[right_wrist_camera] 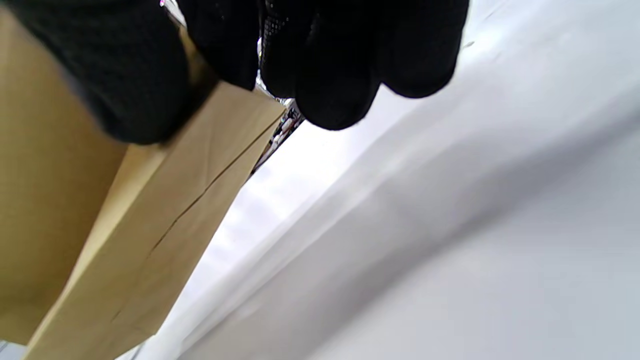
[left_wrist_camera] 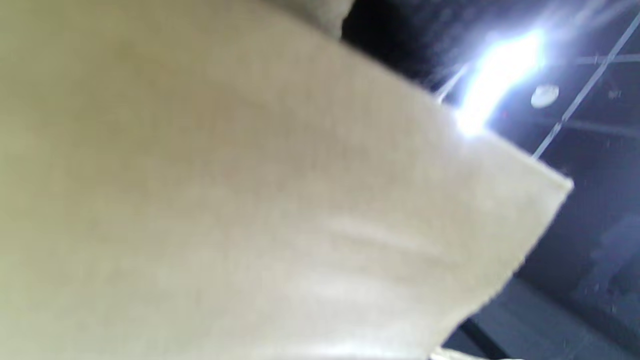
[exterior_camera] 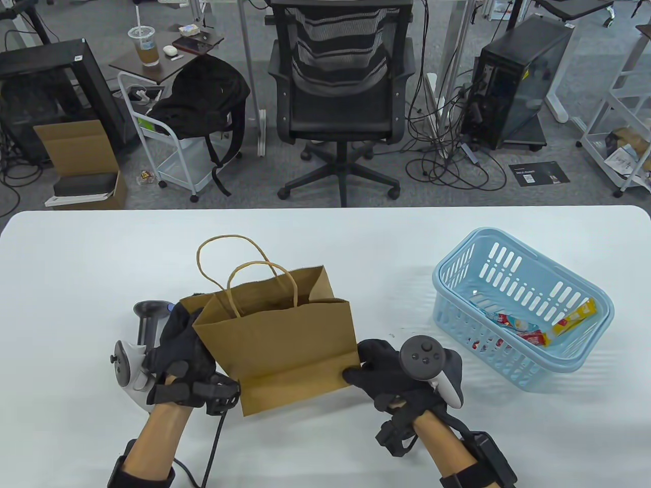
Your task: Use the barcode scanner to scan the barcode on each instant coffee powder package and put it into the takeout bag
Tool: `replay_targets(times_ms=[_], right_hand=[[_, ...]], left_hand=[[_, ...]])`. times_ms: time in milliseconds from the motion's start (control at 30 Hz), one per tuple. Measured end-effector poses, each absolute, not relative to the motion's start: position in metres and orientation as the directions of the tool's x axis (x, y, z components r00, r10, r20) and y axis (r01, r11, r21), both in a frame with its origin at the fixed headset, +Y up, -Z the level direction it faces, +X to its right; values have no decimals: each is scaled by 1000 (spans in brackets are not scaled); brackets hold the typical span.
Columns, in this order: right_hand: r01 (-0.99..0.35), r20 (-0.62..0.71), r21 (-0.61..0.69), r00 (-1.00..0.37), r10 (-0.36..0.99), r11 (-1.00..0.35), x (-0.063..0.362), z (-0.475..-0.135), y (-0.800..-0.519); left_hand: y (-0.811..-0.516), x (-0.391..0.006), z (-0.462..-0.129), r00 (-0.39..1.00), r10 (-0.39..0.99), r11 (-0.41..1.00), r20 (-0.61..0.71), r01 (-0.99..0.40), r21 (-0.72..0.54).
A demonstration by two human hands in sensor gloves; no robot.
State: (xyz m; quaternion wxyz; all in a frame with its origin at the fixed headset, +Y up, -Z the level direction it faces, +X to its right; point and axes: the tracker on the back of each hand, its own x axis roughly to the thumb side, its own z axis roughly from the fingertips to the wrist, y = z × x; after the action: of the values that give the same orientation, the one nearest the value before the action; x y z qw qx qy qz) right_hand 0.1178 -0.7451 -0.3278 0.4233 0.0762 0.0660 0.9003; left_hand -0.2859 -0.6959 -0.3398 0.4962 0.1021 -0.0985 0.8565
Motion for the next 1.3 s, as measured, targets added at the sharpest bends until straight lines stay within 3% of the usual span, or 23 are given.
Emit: replay_targets(times_ms=[233, 433, 533, 733, 967, 1133, 1300], right_hand=[[-817, 134, 134, -546, 827, -561, 119, -327, -744], [-739, 265, 53, -639, 722, -672, 126, -328, -735], [-787, 320, 45, -572, 755, -615, 136, -330, -726], [-688, 378, -44, -683, 625, -724, 129, -327, -731], [-672, 382, 57, -669, 638, -739, 123, -328, -731], [-661, 360, 33, -692, 626, -750, 123, -326, -726], [-683, 314, 174, -645, 697, -710, 121, -327, -731]], left_hand=[[-700, -296, -340, -505, 818, -529, 276, -849, 14], [-695, -321, -341, -369, 894, -410, 253, -902, 133], [-695, -343, -340, -320, 905, -385, 279, -896, 221], [-687, -332, -339, -365, 856, -433, 365, -894, 120], [-684, -309, -341, -435, 828, -432, 354, -897, -93], [-684, -309, -341, -439, 823, -440, 360, -894, -87], [-689, -314, -341, -486, 812, -502, 323, -864, -39]])
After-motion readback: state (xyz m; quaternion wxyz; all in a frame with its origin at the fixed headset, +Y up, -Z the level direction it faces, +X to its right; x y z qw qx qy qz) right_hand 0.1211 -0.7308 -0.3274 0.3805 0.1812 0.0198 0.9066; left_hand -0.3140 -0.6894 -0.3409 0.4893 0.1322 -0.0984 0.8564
